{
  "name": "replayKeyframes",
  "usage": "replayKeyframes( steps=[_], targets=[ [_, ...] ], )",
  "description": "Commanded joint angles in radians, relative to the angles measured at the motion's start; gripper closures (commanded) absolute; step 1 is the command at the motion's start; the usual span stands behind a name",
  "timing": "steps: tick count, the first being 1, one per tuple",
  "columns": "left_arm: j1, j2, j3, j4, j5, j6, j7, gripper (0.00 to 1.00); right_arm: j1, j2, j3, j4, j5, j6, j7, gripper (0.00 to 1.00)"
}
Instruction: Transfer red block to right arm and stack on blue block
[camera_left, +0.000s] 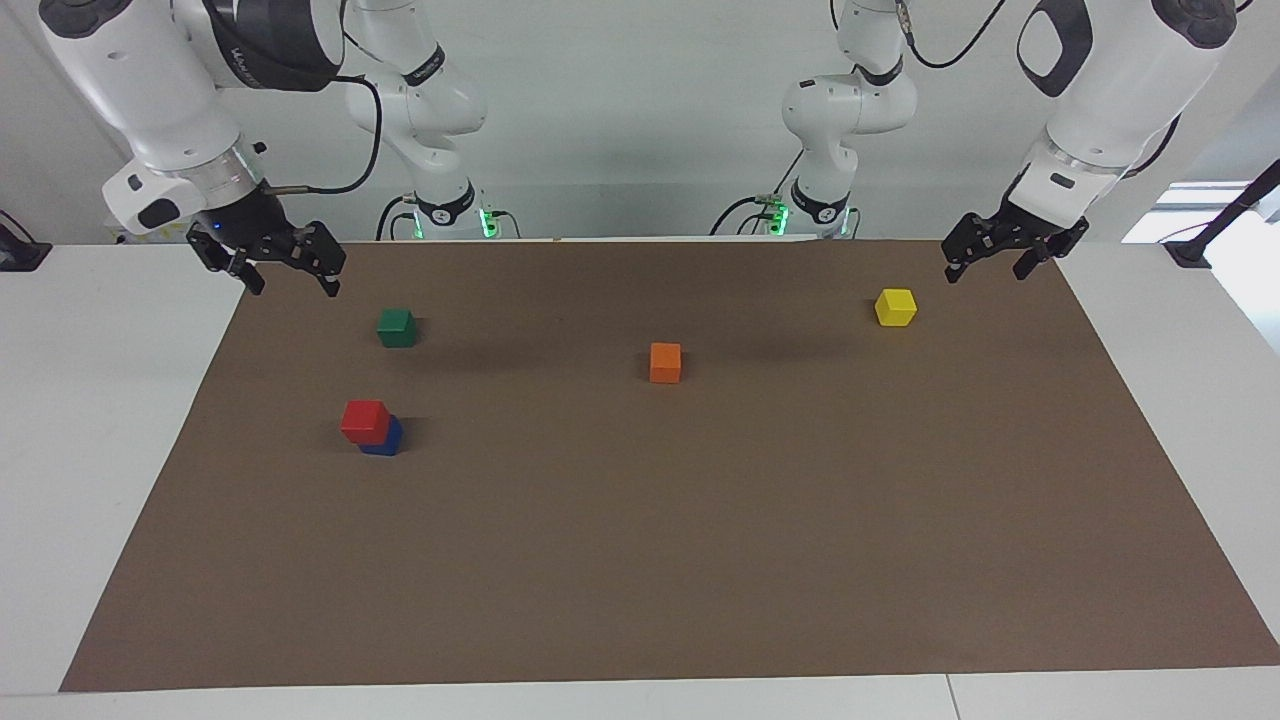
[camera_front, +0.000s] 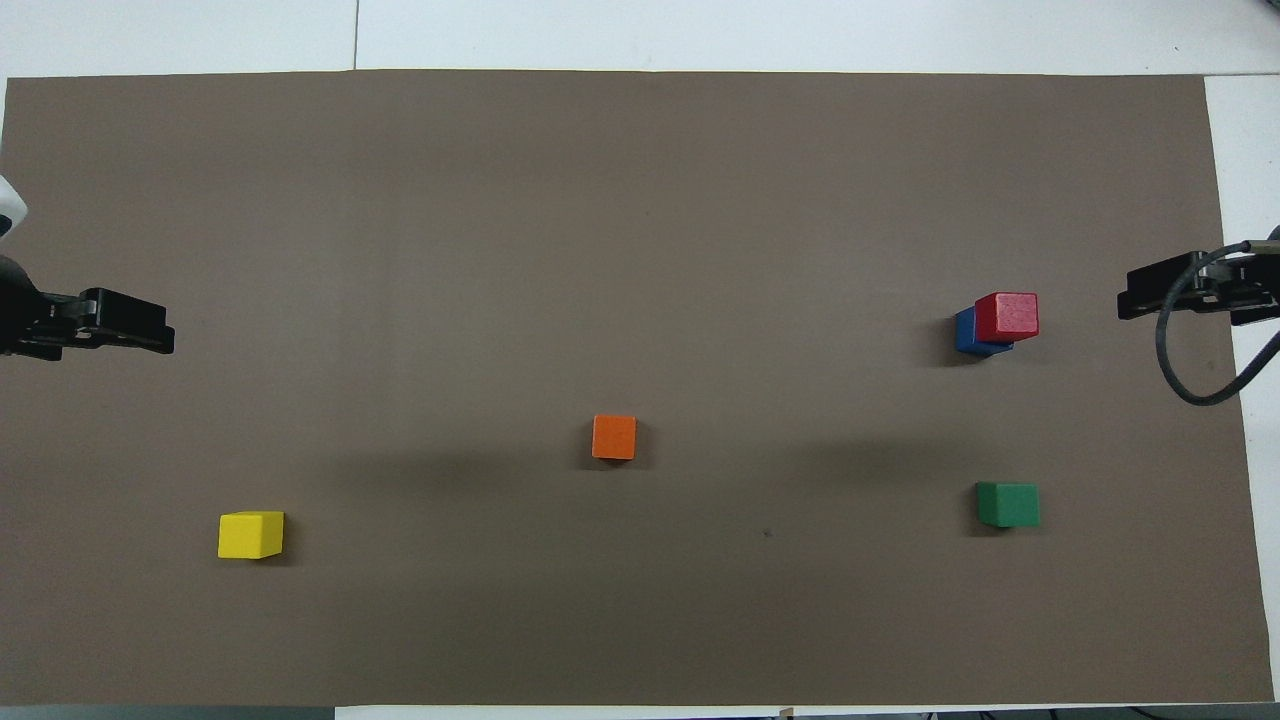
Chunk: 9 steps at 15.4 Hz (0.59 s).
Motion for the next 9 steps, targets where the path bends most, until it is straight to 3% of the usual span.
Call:
replayKeyframes(
  steps=[1, 9],
  targets=[
    [0.001, -0.020, 0.001, -0.012, 0.013, -0.013, 0.011, 0.00, -0.015, 0.016, 0.006, 0.026, -0.016, -0.015, -0.021, 0.00],
    [0.001, -0.018, 0.001, -0.012, 0.013, -0.013, 0.011, 0.00, -0.015, 0.014, 0.006, 0.024, -0.016, -0.020, -0.019, 0.00]
  ],
)
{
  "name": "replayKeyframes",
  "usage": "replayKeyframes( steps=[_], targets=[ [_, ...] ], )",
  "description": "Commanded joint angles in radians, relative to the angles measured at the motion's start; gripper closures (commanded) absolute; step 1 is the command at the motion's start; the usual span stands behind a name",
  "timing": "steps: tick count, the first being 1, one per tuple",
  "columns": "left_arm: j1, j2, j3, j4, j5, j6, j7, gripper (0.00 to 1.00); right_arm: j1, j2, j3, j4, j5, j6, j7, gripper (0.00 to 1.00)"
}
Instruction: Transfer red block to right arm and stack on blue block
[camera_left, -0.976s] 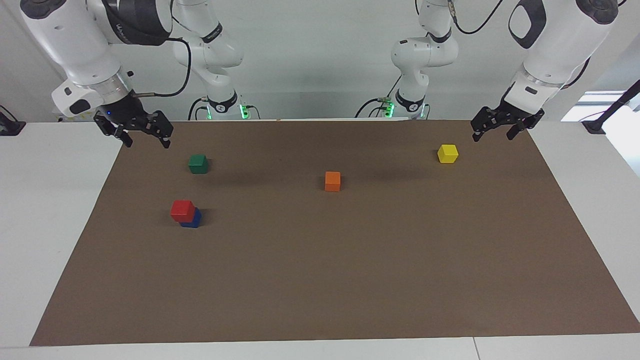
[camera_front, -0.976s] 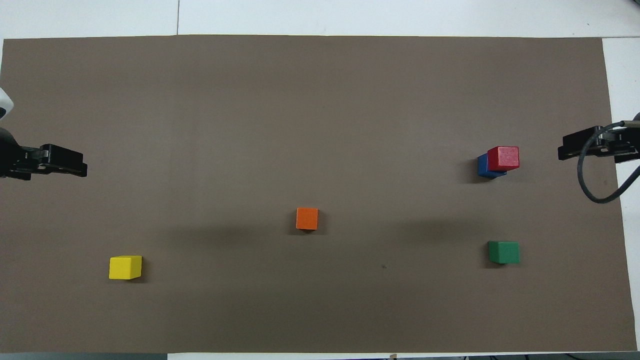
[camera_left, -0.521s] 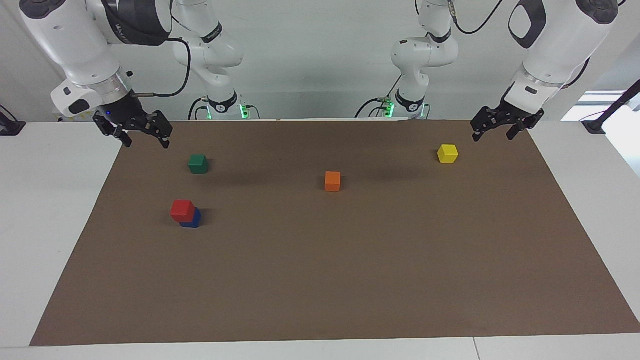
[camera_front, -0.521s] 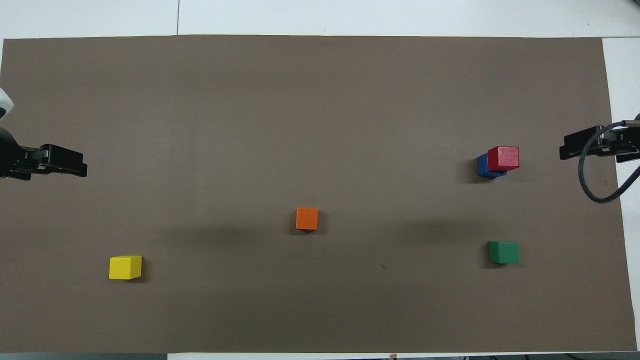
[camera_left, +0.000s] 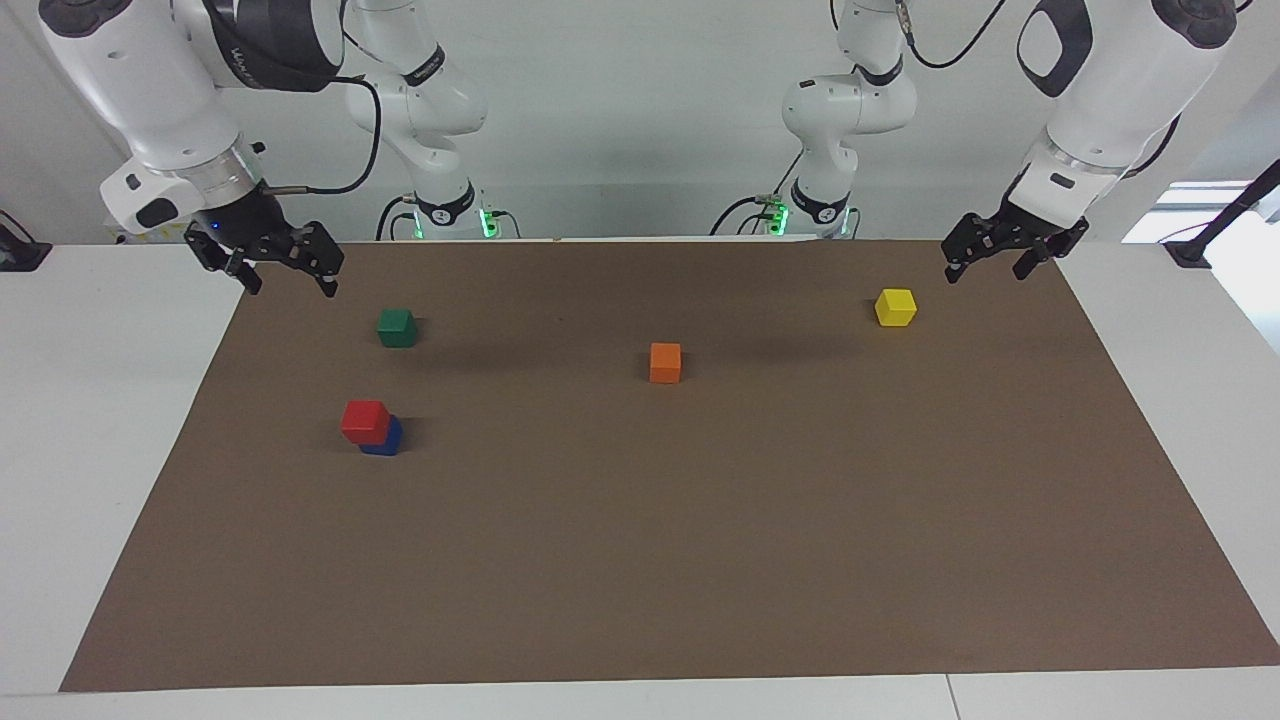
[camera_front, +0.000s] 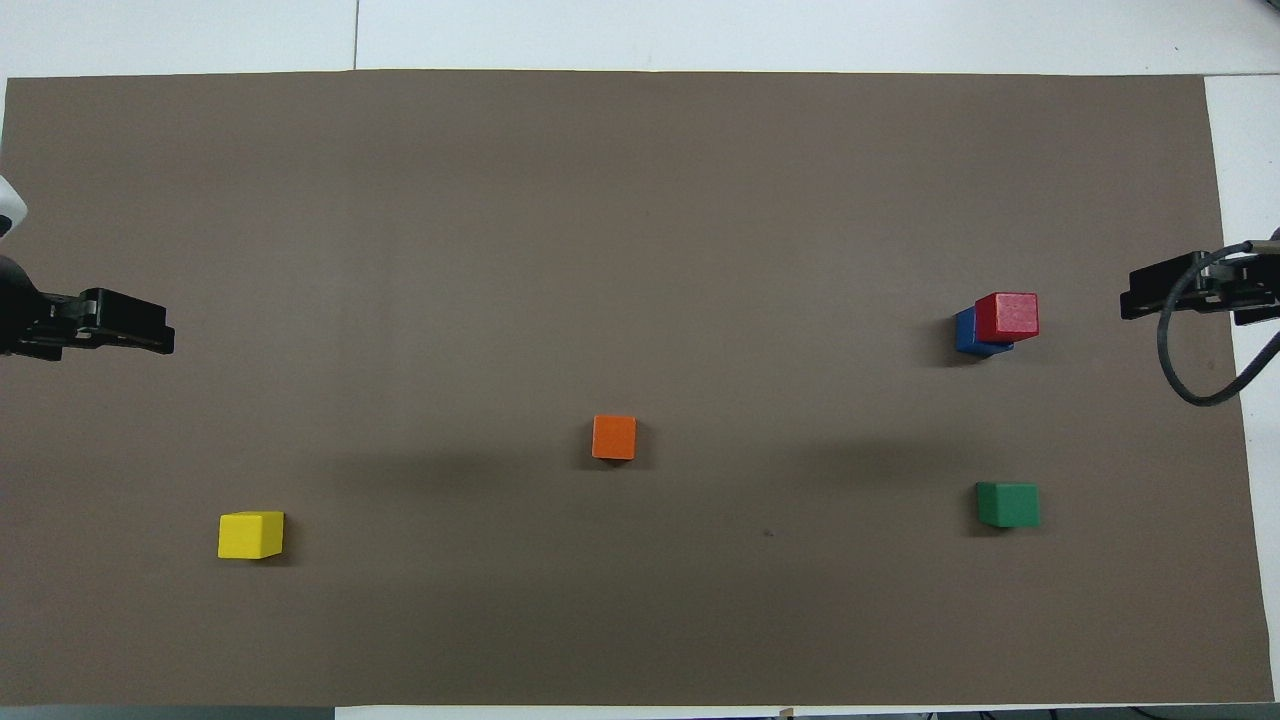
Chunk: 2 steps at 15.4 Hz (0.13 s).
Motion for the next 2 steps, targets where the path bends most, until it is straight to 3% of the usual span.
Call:
replayKeyframes(
  steps=[1, 2],
  targets=[
    [0.001, -0.020, 0.001, -0.012, 0.013, -0.013, 0.011, 0.00, -0.013, 0.014, 0.007, 0.024, -0.012, -0.023, -0.019, 0.00],
    [0.001, -0.018, 0.001, -0.012, 0.013, -0.013, 0.011, 0.00, -0.013, 0.014, 0.007, 0.024, -0.012, -0.023, -0.019, 0.00]
  ],
)
